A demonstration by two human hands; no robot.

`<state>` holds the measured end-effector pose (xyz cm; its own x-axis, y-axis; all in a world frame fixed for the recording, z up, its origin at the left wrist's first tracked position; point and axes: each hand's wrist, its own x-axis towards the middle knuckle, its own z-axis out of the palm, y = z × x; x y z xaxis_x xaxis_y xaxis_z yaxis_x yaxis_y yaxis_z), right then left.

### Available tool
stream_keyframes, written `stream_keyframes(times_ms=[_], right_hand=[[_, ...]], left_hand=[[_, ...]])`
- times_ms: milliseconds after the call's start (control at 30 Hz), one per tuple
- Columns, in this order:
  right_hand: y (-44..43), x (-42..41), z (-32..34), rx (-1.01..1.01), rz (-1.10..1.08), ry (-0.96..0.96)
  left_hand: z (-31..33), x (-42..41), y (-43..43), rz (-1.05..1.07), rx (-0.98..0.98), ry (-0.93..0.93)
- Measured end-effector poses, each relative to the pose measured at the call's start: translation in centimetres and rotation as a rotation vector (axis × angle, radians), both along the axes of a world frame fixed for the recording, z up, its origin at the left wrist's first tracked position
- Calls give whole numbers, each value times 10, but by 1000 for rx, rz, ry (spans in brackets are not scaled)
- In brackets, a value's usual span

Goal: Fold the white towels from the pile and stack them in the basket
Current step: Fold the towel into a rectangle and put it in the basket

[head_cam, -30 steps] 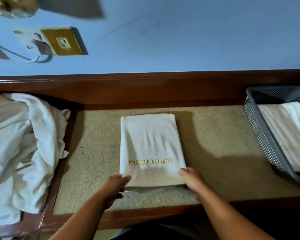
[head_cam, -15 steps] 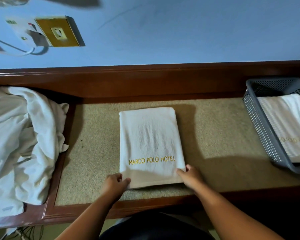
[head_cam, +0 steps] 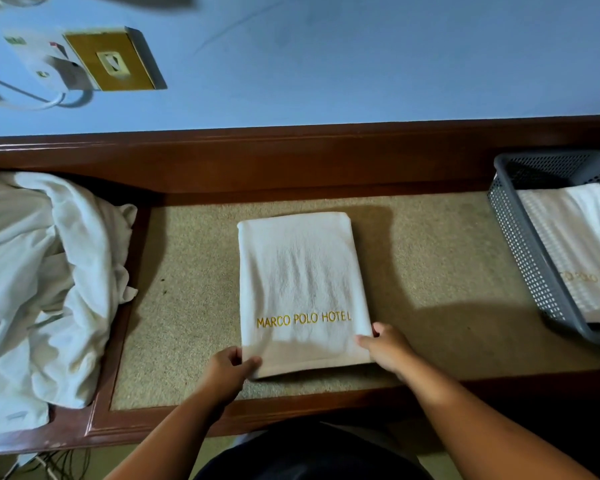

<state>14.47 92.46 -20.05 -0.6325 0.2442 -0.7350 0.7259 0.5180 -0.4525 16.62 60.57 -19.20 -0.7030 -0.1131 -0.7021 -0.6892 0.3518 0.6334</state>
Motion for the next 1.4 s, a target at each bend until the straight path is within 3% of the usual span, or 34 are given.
stream_keyframes(times_ms=[100, 200, 333, 500, 667, 800, 967, 1167, 1400], right_hand=[[11, -6, 2, -30, 73, -25], [15, -8, 9, -2, 169, -87], [6, -5, 1, 83, 48, 34], [-6, -19, 0, -108, -143, 29], [-22, -49, 16, -221, -133, 48], [-24, -58, 58, -467, -252, 124], [35, -22, 111, -607, -333, 164], [124, 32, 144, -514, -313, 249], [300, 17, 202, -341, -149, 471]], left_hand=[[4, -2, -13, -52, 94, -30], [3, -5, -20, -114, 64, -79], [-3, -9, -10, 112, 89, -50], [1, -38, 2, 374, 263, -39], [13, -73, 7, 270, 357, -89], [47, -71, 26, 272, 529, -124], [102, -53, 60, 294, 742, -185], [138, -35, 145, 243, 754, -256], [182, -50, 309, 43, 832, -24]])
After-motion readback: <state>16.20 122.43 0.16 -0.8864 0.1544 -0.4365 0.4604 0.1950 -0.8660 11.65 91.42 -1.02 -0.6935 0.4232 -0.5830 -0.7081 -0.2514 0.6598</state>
